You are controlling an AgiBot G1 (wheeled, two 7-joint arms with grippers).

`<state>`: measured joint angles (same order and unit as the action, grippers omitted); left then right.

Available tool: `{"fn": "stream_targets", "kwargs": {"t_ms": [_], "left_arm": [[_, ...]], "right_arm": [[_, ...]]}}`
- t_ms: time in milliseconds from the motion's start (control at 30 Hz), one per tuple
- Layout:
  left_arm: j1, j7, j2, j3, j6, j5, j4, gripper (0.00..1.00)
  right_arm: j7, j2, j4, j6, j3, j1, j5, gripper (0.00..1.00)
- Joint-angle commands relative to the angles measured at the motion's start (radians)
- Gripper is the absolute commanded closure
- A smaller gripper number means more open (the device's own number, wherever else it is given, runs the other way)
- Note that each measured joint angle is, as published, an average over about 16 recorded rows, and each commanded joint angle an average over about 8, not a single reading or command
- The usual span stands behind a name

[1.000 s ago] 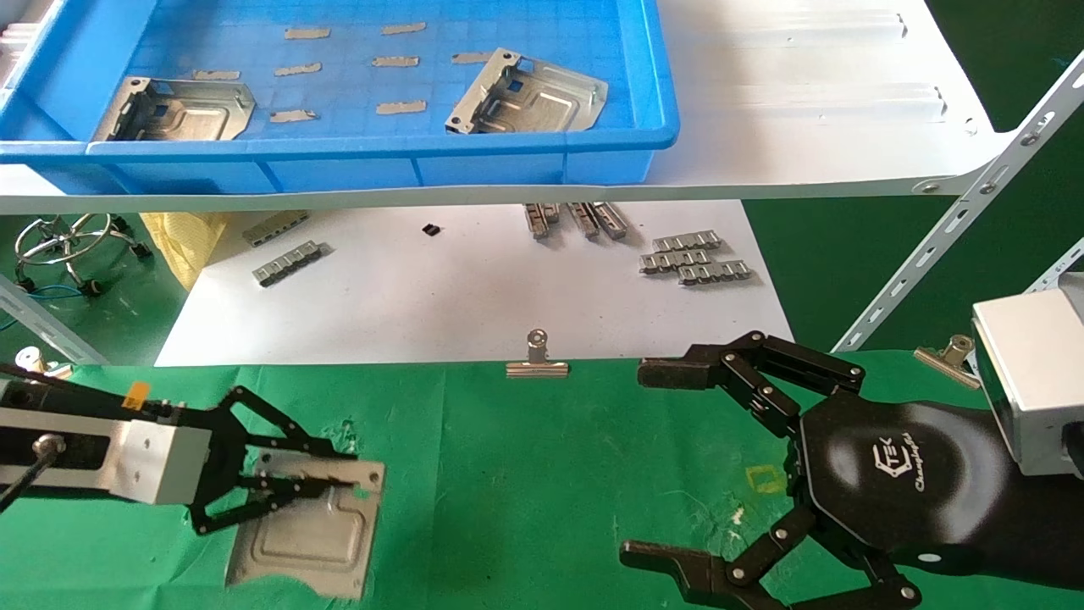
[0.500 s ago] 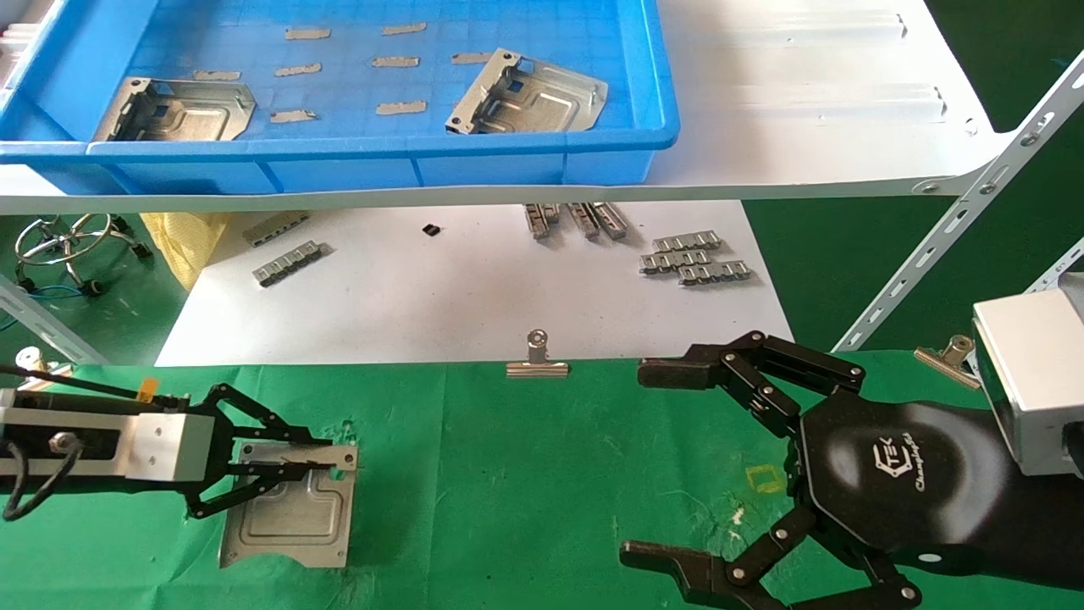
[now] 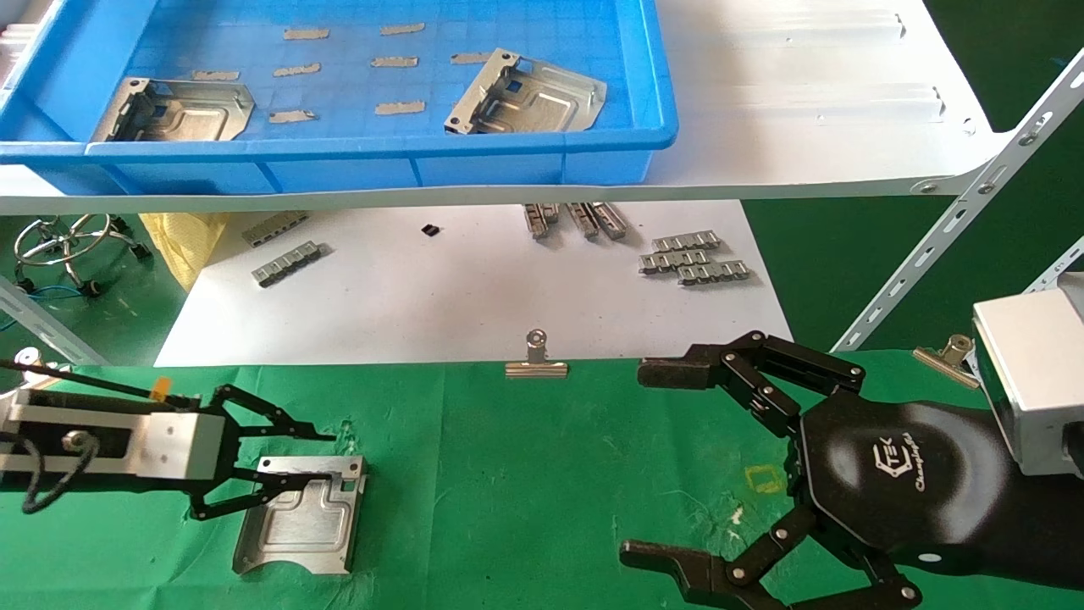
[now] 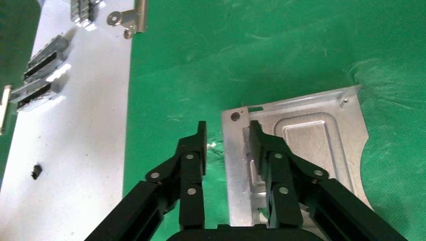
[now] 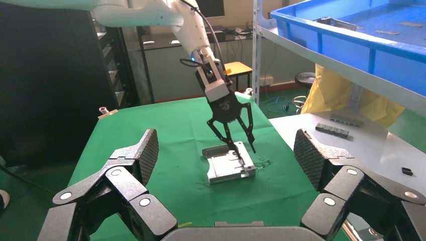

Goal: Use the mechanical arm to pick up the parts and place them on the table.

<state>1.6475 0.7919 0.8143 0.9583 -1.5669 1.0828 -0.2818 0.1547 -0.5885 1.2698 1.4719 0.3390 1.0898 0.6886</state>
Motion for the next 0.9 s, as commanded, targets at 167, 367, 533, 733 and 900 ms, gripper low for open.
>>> {"fn": "stream_targets", "kwargs": {"t_ms": [167, 367, 533, 733, 900], "left_arm": [[-0.056, -0.114, -0.031, -0.015, -0.036, -0.110, -0.036, 0.00], [-0.231, -0.305, -0.089, -0.030, -0.034, -0.353, -0.156, 0.00], [-0.350, -0.380, -0.109, -0.047, -0.028, -0.498, -0.182, 0.00], [-0.363, -0.384, -0.111, -0.051, -0.026, -0.515, -0.184, 0.00], [-0.355, -0.395, -0.112, -0.066, -0.024, -0.495, -0.205, 0.00]], "right_arm": [[0.000, 0.000, 0.000, 0.000, 0.000, 0.000, 0.000, 0.00], [0.000, 0.000, 0.000, 0.000, 0.000, 0.000, 0.000, 0.00], [0.000, 0.000, 0.000, 0.000, 0.000, 0.000, 0.000, 0.00], [0.000, 0.000, 0.000, 0.000, 0.000, 0.000, 0.000, 0.00], [0.000, 0.000, 0.000, 0.000, 0.000, 0.000, 0.000, 0.00]]}}
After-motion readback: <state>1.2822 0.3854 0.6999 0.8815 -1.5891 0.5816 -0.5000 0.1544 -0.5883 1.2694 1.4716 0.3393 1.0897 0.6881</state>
